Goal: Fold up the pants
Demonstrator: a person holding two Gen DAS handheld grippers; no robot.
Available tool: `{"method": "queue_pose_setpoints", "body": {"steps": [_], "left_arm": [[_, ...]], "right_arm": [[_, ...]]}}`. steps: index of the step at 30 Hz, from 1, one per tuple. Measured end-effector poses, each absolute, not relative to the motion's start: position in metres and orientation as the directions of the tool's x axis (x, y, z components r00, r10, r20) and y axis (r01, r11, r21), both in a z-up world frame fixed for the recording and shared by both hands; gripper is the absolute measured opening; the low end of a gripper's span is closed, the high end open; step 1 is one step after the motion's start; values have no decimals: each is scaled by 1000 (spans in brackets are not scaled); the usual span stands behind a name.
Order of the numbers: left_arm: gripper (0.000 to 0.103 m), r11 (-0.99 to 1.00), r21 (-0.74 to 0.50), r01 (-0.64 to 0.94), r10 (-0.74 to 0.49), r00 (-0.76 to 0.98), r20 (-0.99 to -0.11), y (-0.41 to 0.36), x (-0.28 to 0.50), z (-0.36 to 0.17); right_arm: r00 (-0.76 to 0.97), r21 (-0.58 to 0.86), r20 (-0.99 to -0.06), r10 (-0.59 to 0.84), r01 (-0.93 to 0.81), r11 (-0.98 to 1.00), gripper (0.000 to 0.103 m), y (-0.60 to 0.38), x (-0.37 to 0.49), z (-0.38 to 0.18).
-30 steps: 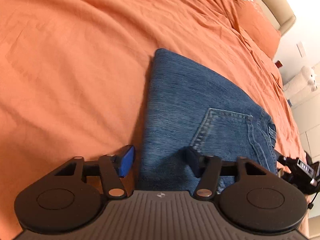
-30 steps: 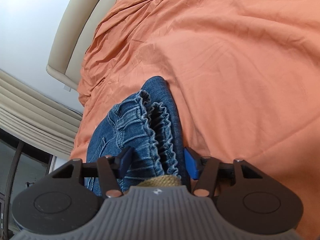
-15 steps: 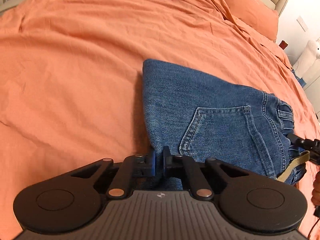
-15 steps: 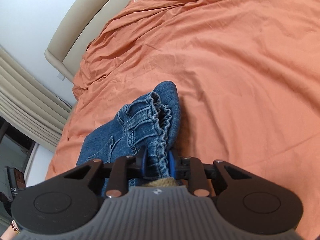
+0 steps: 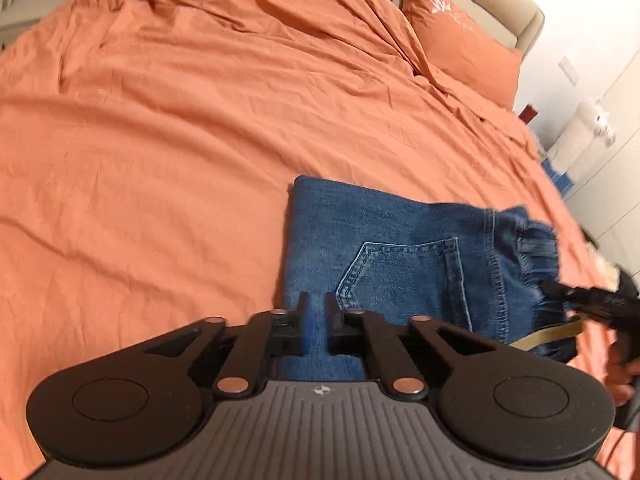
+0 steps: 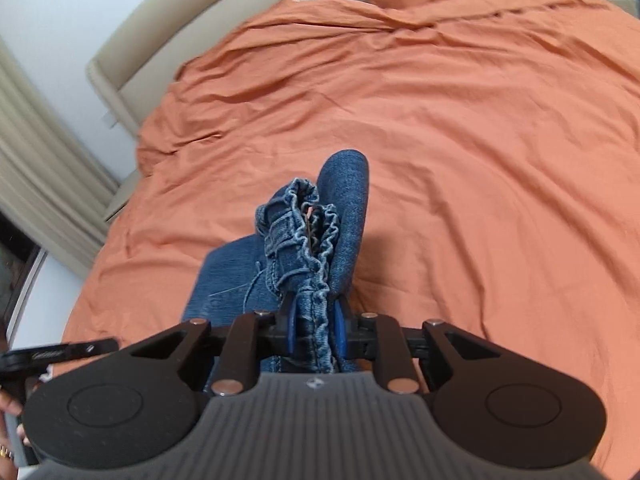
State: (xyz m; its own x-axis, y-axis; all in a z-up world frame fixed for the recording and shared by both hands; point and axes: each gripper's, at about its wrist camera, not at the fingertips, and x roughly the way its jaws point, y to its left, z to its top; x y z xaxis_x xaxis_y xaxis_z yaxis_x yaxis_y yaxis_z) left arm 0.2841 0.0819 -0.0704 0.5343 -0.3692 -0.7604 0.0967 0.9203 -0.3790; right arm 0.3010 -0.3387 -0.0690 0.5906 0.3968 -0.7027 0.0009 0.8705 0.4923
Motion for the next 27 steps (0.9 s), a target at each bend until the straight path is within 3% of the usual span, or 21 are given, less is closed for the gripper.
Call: {"method": "queue_pose_setpoints", "body": {"steps": [2, 8, 17, 27], "left_arm": [[34, 913, -398, 84, -379, 532, -757, 87, 285, -74], [56, 883, -467, 51, -420, 531, -736, 90, 299, -91], [57, 844, -536, 22, -482, 468, -741, 77, 343, -151], [59, 763, -646, 6, -580, 448, -681, 86, 353, -185]], "right_arm": [[594, 483, -709, 380, 15, 876, 15, -342, 300, -76], [579, 467, -732, 359, 43, 883, 15, -345, 309, -86], [524, 541, -745, 413, 112, 834, 15, -381, 328, -135], [518, 685, -669, 533, 151, 713, 15, -414, 326, -187]]}}
